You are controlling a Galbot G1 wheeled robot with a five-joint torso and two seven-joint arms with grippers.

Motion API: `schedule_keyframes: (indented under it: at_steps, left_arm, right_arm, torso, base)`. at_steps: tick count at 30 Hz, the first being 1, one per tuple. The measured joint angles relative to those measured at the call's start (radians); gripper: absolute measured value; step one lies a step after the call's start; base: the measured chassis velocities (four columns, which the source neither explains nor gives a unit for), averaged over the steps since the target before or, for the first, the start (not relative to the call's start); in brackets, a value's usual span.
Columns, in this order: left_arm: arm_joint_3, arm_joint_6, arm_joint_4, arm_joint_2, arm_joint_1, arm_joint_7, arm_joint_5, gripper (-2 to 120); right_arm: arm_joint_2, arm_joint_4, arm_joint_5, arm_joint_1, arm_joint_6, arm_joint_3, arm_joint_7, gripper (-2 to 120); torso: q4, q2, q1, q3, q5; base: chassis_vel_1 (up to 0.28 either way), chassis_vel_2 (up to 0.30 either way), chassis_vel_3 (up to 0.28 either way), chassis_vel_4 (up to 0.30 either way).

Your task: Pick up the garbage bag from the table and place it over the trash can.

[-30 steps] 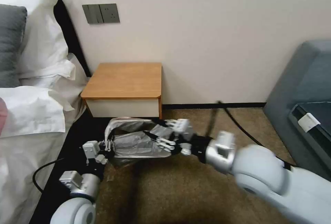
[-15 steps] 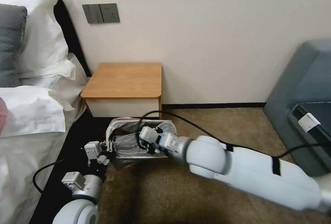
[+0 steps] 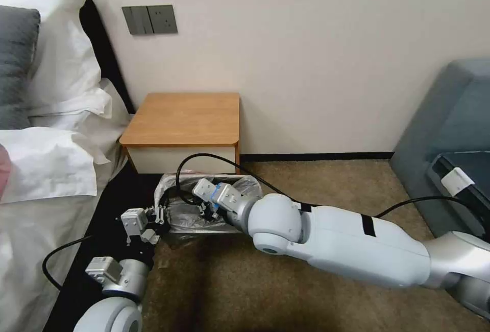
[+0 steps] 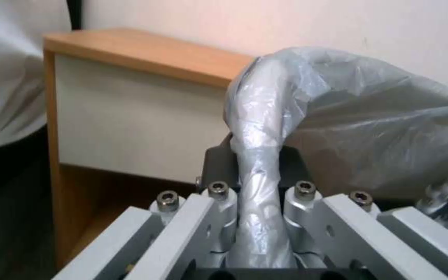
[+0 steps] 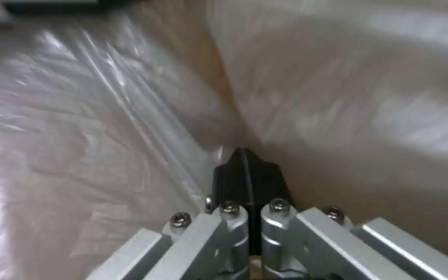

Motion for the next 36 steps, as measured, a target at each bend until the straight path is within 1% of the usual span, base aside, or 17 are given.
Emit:
schedule_keyframes:
  at_steps: [3,6,9,11,16,23,25,30,33,36]
  left_arm:
    - [-0.009,-0.021,-0.003,0.001,0.0,0.029,0.035,7]
    - [-0.014,-0.035,-0.002,0.001,0.003,0.042,0.061,7]
    - [-0.022,-0.045,-0.002,0.0,0.006,0.058,0.085,7]
    - [-0.027,-0.058,-0.003,0.0,0.006,0.072,0.108,7]
    - [-0.031,-0.075,-0.007,-0.004,0.007,0.089,0.157,7]
    - [-0.029,-0.085,-0.013,-0.009,0.01,0.099,0.186,7]
    - [-0.024,-0.088,-0.017,-0.013,0.01,0.11,0.205,7]
    - [-0.024,-0.09,-0.02,-0.014,0.01,0.116,0.21,7]
    - [-0.024,-0.1,-0.028,-0.021,0.017,0.136,0.224,7]
    - [-0.023,-0.104,-0.03,-0.024,0.021,0.142,0.228,7]
  right_arm:
    - [0.013,-0.033,0.015,0.015,0.001,-0.02,0.018,0]
    - [0.016,-0.048,0.004,0.017,0.002,-0.029,0.022,0]
    - [0.014,-0.059,-0.021,0.018,0.002,-0.043,0.023,0]
    - [0.015,-0.079,-0.07,0.018,0.003,-0.06,0.021,0]
    - [0.025,-0.105,-0.109,0.013,0.004,-0.07,0.023,0]
    - [0.039,-0.115,-0.096,0.013,0.004,-0.074,0.041,0]
    - [0.058,-0.139,-0.101,0.019,0.004,-0.102,0.07,0]
    - [0.062,-0.159,-0.116,0.021,0.005,-0.11,0.071,0]
    - [0.07,-0.193,-0.14,0.022,0.005,-0.113,0.069,0]
    - [0.075,-0.203,-0.143,0.022,0.005,-0.116,0.067,0]
  torso:
    - [0.0001,0.0,0.0,0.0,0.0]
    - [0.0001,0.0,0.0,0.0,0.0]
    - [0.0001,0.0,0.0,0.0,0.0]
    - [0.0,0.0,0.0,0.0,0.0]
    - [0.0,0.0,0.0,0.0,0.0001]
    - [0.0,0.0,0.0,0.0,0.0001]
    - [0.0001,0.0,0.0,0.0,0.0001]
    - [0.0,0.0,0.0,0.0,0.0001]
    - [0.0001,0.0,0.0,0.0,0.0001]
    - [0.0,0.0,0.0,0.0,0.0001]
  base:
    - [0.0,0.0,0.0,0.0]
    - [0.0,0.0,0.0,0.0]
    - [0.0,0.0,0.0,0.0]
    - [0.0,0.0,0.0,0.0]
    - [0.0,0.0,0.0,0.0]
    - [0.0,0.0,0.0,0.0]
    - [0.0,0.0,0.0,0.0]
    - [0.0,0.0,0.0,0.0]
    - [0.0,0.0,0.0,0.0]
    - [0.0,0.0,0.0,0.0]
